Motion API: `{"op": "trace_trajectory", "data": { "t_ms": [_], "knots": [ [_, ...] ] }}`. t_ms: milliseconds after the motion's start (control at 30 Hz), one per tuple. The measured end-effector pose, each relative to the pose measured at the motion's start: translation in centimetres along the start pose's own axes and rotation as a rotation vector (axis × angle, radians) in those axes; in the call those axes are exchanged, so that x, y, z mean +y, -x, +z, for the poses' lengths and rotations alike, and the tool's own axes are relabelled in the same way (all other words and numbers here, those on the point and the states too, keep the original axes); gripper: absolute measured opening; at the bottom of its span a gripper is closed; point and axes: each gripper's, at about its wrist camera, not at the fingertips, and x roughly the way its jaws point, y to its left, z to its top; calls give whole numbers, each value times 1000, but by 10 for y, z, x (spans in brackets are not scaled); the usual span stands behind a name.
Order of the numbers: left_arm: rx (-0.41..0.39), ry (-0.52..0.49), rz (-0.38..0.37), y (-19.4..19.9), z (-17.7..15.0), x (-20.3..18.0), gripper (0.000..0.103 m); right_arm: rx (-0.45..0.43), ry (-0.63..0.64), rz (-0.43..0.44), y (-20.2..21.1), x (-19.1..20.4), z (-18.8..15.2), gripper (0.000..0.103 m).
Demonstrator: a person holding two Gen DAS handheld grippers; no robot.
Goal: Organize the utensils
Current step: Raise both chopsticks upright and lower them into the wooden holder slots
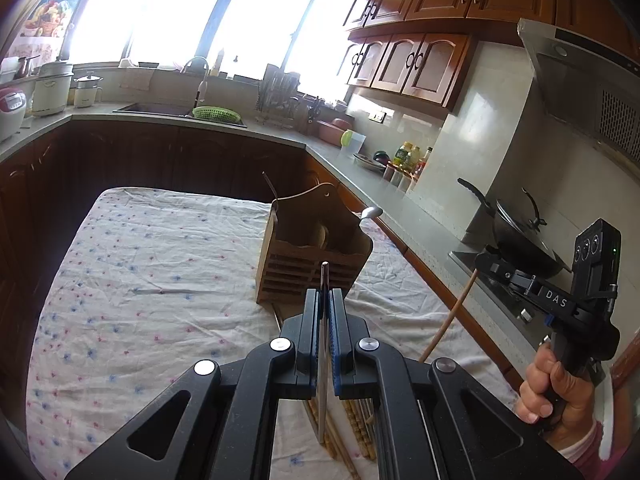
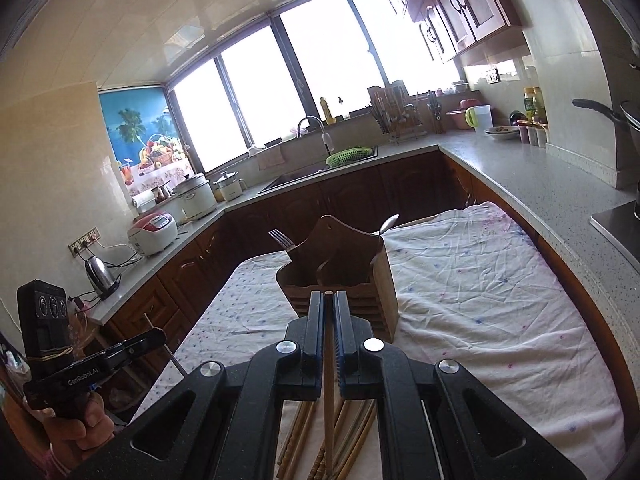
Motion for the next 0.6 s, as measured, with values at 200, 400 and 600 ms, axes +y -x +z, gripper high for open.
{"op": "trace_trajectory", "data": {
  "t_ms": [200, 400, 600],
  "knots": [
    [-21, -1, 4, 1, 6, 1, 3, -14, -4, 9, 0, 0, 6, 5],
    [-68, -8, 11, 2, 22, 3, 3, -60, 0, 16, 2, 1, 21, 5],
    [-172, -43, 28, -2, 59, -3, 3, -148, 14, 3, -4, 4, 58, 5]
  ]
}}
